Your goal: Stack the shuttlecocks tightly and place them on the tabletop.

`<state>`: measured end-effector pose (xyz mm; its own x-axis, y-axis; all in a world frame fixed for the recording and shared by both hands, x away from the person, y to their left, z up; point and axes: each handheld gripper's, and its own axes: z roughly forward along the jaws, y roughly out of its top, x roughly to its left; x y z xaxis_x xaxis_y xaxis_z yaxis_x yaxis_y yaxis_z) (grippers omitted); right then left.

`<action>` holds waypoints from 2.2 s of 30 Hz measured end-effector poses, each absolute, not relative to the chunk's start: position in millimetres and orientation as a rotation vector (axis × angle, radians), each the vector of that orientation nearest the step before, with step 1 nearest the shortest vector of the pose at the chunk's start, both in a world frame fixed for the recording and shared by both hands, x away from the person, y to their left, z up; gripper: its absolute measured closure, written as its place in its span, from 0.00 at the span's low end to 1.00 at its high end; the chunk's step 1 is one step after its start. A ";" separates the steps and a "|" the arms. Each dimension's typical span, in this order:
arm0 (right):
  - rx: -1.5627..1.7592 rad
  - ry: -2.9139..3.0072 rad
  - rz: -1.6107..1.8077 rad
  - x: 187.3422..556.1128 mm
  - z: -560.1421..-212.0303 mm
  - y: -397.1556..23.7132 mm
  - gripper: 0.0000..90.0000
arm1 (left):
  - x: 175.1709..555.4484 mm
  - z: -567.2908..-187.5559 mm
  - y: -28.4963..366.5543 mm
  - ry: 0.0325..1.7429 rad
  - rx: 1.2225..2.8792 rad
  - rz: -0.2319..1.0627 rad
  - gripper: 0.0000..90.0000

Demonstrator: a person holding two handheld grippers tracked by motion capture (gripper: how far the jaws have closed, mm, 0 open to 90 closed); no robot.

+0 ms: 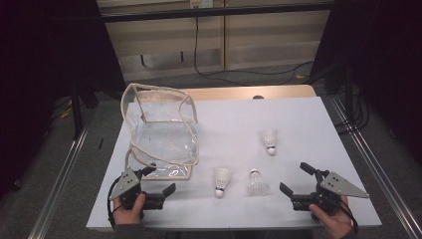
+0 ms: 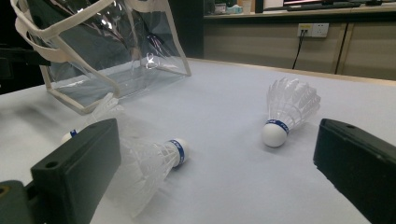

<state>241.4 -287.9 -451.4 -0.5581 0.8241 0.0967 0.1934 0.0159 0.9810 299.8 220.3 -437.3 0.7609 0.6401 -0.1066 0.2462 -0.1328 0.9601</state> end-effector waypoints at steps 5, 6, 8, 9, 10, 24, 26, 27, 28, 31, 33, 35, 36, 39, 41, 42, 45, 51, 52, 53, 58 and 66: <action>1.036 1.779 1.580 241.4 -451.0 -287.7 0.00 | 298.9 -437.4 218.5 0.703 1.706 0.383 0.02; 1.036 1.779 1.580 241.4 -451.0 -287.7 0.00 | 298.9 -437.4 218.5 0.703 1.706 0.383 0.02; 1.033 1.779 1.579 241.9 -450.9 -287.5 0.00 | 298.5 -437.3 218.1 0.701 1.709 0.381 0.02; 1.033 1.779 1.579 241.9 -450.9 -287.5 0.00 | 298.4 -437.2 217.8 0.698 1.712 0.381 0.02; 1.034 1.778 1.579 242.1 -451.0 -287.5 0.00 | 298.4 -437.0 216.4 0.696 1.706 0.375 0.02; 1.037 1.776 1.573 240.6 -451.1 -289.8 0.00 | 296.7 -435.5 197.5 0.657 1.747 0.323 0.02; 1.033 1.777 1.571 241.1 -451.1 -289.5 0.00 | 296.7 -435.6 195.0 0.655 1.750 0.314 0.02; 1.033 1.776 1.570 241.3 -451.2 -289.6 0.00 | 296.7 -435.6 193.9 0.657 1.753 0.310 0.02; 1.038 1.779 1.570 241.1 -451.4 -289.6 0.00 | 296.3 -435.6 192.4 0.663 1.749 0.302 0.02; 1.044 1.777 1.573 241.2 -451.5 -290.1 0.00 | 296.3 -435.5 189.4 0.659 1.749 0.293 0.02; 1.041 1.777 1.572 241.1 -451.3 -289.9 0.00 | 296.0 -435.0 187.0 0.661 1.749 0.289 0.02; 1.038 1.776 1.570 241.3 -451.2 -289.5 0.00 | 295.8 -434.9 186.0 0.659 1.746 0.284 0.02; 1.037 1.775 1.571 241.4 -451.0 -289.2 0.00 | 295.6 -434.4 183.8 0.658 1.747 0.278 0.02; 1.034 1.779 1.571 241.5 -451.0 -288.6 0.00 | 295.6 -434.1 181.5 0.659 1.747 0.274 0.02; 1.034 1.778 1.573 241.7 -451.1 -288.5 0.00 | 295.6 -433.7 179.1 0.662 1.742 0.268 0.02; 1.035 1.780 1.571 241.9 -451.3 -288.6 0.00 | 295.7 -433.1 177.1 0.661 1.746 0.266 0.02; 1.039 1.776 1.574 242.1 -451.2 -288.3 0.01 | 295.5 -432.8 174.8 0.663 1.748 0.259 0.02; 1.028 1.783 1.576 243.5 -450.6 -286.6 0.01 | 294.1 -430.5 167.6 0.681 1.760 0.259 0.02; 1.027 1.783 1.577 243.5 -450.6 -286.4 0.01 | 293.7 -430.5 166.1 0.689 1.753 0.248 0.02; 1.027 1.783 1.577 243.5 -450.6 -286.4 0.01 | 293.7 -430.5 166.1 0.689 1.753 0.248 0.02; 1.027 1.780 1.580 243.9 -450.4 -286.3 0.01 | 292.1 -429.5 159.2 0.691 1.766 0.236 0.02; 1.024 1.775 1.579 243.8 -450.0 -286.7 0.01 | 292.9 -431.0 149.6 0.684 1.784 0.204 0.02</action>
